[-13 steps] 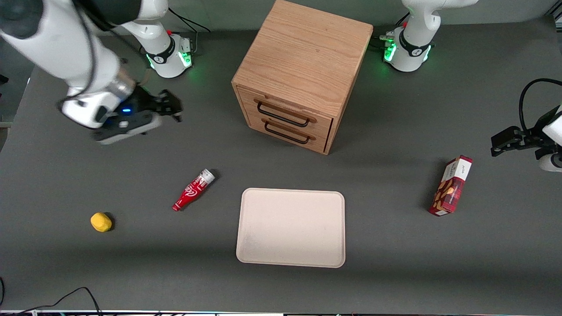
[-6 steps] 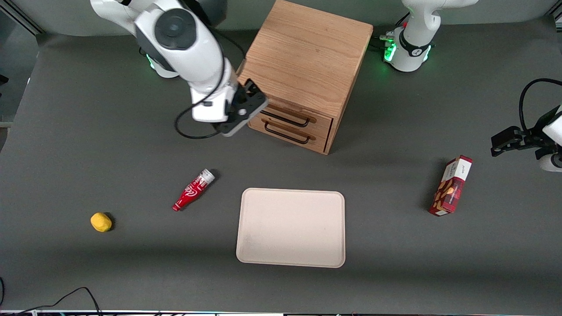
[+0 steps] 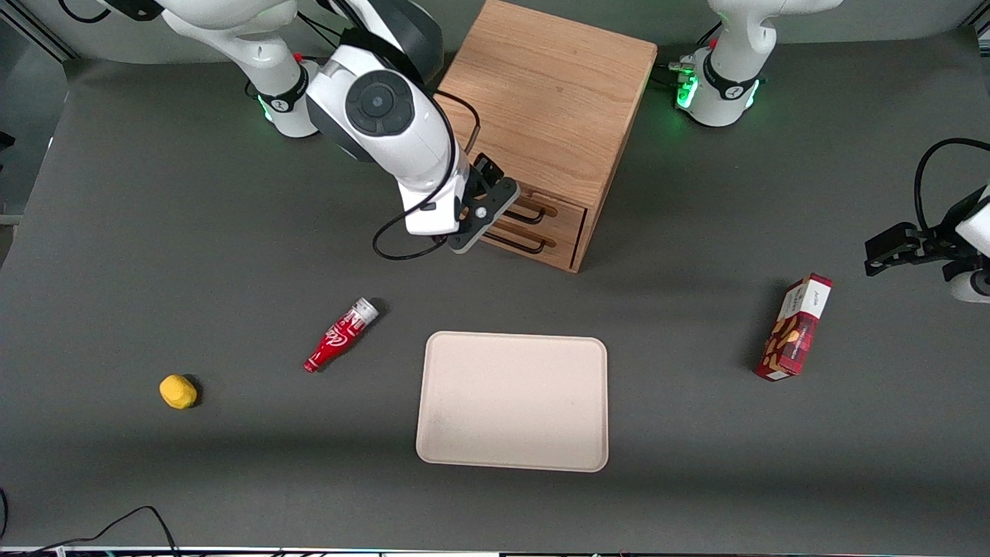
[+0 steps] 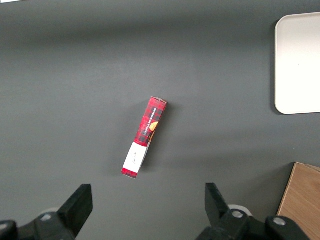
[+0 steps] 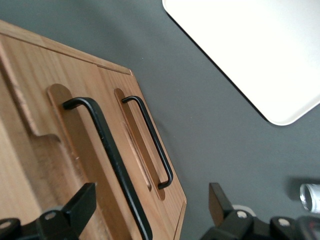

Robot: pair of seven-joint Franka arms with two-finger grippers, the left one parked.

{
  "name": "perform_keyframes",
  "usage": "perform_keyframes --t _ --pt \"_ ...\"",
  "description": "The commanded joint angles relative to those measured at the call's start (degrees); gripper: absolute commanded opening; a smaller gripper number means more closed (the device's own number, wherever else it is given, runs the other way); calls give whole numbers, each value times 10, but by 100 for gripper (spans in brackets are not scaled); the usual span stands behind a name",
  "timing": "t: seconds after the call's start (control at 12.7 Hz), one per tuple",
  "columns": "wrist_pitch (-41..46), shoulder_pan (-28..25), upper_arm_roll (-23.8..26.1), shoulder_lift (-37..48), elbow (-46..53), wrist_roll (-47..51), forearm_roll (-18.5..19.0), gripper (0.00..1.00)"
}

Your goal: Open upper drawer

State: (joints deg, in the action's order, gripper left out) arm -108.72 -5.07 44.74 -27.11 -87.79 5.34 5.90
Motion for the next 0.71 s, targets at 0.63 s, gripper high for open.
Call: perform_keyframes --t 0.63 --pt "-76 -11 -5 -51 -26 -27 74 100"
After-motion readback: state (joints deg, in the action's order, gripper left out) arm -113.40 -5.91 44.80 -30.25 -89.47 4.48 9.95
